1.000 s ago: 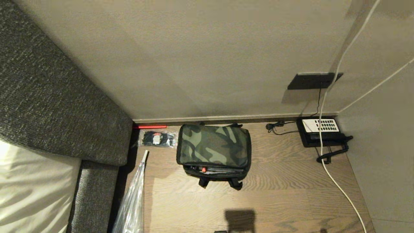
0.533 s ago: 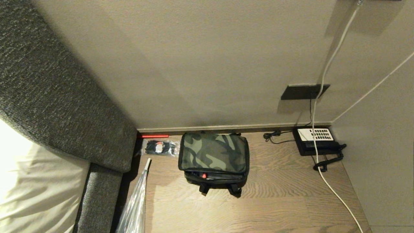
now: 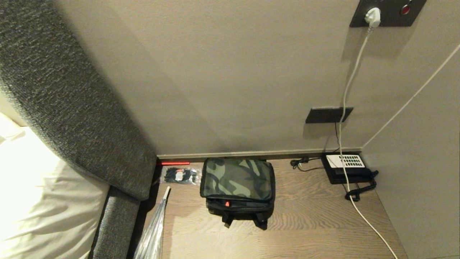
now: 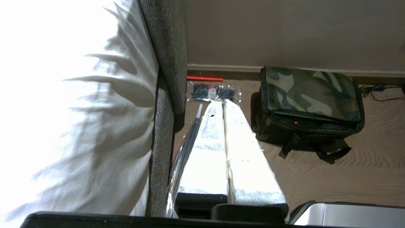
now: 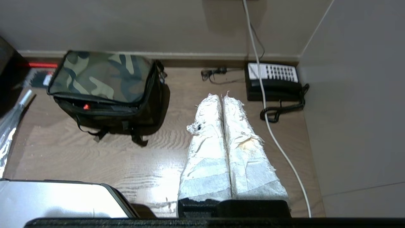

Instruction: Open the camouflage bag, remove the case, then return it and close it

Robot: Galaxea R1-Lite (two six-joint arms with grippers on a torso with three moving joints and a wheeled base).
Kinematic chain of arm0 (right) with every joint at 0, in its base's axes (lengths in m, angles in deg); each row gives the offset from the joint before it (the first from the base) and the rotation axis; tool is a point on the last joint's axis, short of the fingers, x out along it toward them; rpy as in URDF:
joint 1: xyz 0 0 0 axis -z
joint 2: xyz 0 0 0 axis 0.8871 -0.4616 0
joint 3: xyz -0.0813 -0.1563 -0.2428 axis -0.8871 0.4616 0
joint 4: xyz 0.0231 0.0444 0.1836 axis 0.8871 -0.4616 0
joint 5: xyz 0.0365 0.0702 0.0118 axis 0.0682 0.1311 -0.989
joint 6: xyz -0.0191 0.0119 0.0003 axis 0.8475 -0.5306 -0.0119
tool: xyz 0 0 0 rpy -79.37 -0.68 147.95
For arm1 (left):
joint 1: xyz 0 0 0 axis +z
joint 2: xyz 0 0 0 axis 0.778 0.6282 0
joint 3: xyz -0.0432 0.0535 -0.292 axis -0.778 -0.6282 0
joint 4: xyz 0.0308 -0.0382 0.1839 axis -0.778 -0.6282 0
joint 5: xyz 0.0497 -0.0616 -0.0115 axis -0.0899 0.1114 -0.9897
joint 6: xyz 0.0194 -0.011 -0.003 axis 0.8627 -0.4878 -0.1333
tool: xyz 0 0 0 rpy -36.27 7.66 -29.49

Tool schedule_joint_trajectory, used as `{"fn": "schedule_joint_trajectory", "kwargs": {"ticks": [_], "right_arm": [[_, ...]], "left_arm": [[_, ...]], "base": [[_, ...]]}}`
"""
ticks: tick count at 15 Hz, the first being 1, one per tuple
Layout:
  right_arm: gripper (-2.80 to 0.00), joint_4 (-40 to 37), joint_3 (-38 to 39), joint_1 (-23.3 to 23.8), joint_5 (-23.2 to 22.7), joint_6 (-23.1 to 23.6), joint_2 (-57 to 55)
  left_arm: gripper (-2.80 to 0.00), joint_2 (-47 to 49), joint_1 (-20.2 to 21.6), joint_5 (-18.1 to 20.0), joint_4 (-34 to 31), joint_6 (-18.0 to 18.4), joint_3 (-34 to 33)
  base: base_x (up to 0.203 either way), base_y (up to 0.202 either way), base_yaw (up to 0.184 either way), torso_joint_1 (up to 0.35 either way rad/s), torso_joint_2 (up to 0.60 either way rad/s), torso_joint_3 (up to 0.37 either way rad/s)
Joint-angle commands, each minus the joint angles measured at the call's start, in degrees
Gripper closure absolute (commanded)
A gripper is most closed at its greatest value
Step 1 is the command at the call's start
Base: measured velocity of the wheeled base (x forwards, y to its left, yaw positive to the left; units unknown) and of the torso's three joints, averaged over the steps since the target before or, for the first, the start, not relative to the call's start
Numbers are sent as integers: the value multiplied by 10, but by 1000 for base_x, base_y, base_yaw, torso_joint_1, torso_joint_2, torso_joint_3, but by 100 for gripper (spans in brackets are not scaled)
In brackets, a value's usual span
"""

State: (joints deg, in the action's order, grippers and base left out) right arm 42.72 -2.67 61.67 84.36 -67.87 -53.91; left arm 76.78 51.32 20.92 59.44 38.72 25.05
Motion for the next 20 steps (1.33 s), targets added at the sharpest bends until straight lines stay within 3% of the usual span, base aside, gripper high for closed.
{"fn": "schedule_joint_trajectory", "kwargs": {"ticks": [1,20], "right_arm": [[0,0,0,0,0,1,2],[0,1,0,1,0,1,2]], "left_arm": [[0,0,0,-1,1,0,-2],[0,0,0,-1,1,0,-2]], "base": [[0,0,0,2,7,203],[0,0,0,2,2,203]]}}
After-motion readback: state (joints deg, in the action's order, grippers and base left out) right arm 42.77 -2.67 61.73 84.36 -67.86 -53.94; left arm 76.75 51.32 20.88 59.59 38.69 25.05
